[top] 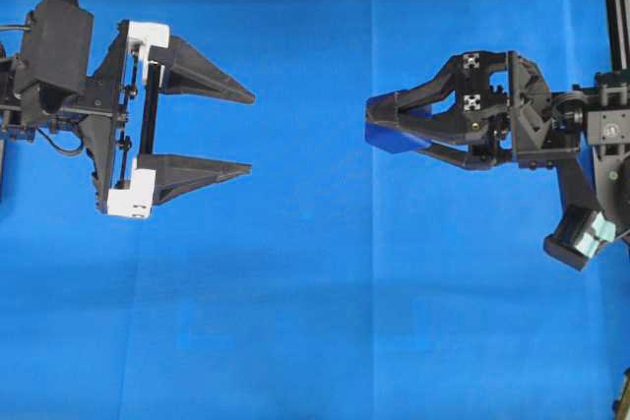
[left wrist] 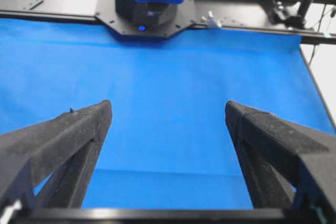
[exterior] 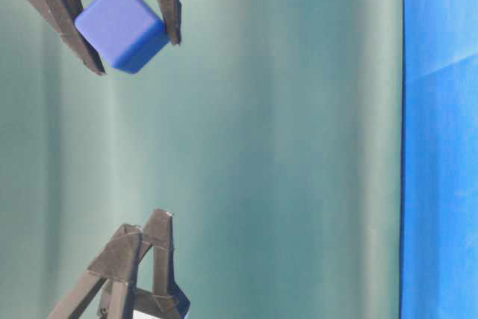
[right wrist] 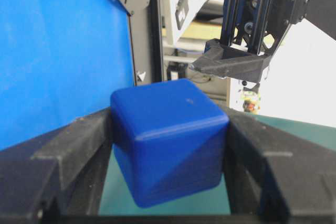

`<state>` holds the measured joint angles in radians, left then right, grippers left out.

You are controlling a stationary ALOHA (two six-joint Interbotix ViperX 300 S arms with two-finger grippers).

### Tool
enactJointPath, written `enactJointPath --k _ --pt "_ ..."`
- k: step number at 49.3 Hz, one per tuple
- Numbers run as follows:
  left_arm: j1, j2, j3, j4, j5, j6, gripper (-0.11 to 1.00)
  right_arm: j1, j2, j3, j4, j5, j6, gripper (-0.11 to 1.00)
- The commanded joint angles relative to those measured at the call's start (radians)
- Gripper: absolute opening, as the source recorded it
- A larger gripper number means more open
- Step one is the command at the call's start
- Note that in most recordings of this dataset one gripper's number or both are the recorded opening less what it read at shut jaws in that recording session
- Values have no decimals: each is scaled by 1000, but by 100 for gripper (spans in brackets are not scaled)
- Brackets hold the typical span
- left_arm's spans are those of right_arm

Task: Handover the blue block to the right arm after grasping it with the left arm, then place it in the designated position.
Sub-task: 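Open the left gripper and pull the right gripper away with cube, then carry the cube with the right gripper toward the table center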

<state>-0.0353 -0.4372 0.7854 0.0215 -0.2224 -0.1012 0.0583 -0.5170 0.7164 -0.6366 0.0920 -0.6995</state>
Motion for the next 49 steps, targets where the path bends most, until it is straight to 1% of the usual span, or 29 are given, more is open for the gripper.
enactJointPath --k 1,8,10,14,20,26,36,38,39,42,46,49 --pt "0 -15 -11 -2 -8 0 93 3 -8 -15 3 -5 3 51" --pt "0 -15 -11 -2 -9 0 93 3 -8 -15 12 -6 15 52" --pt "0 -15 -11 -2 -9 -2 93 2 -8 -15 31 -8 37 52" --pt "0 -15 -11 -2 -9 -2 93 3 -9 -17 66 -8 95 51" --pt "0 -14 -12 -2 -8 -2 93 3 -15 -12 107 -8 212 51" --pt "0 -12 -14 -2 -9 0 93 2 -28 -9 158 -9 367 51" --pt "0 -12 -14 0 -8 2 93 3 -37 -6 258 -5 681 51" --pt "0 -12 -14 0 -9 3 93 3 -37 -6 265 -5 742 51" --pt "0 -12 -12 -2 -8 3 93 3 -37 -6 268 -3 787 52" --pt "0 -12 -14 -2 -9 5 93 3 -37 -6 268 2 874 51" --pt "0 -12 -14 0 -9 5 93 3 -38 -9 268 8 968 51" --pt "0 -12 -14 -2 -9 5 93 3 -38 -11 268 9 1022 51"
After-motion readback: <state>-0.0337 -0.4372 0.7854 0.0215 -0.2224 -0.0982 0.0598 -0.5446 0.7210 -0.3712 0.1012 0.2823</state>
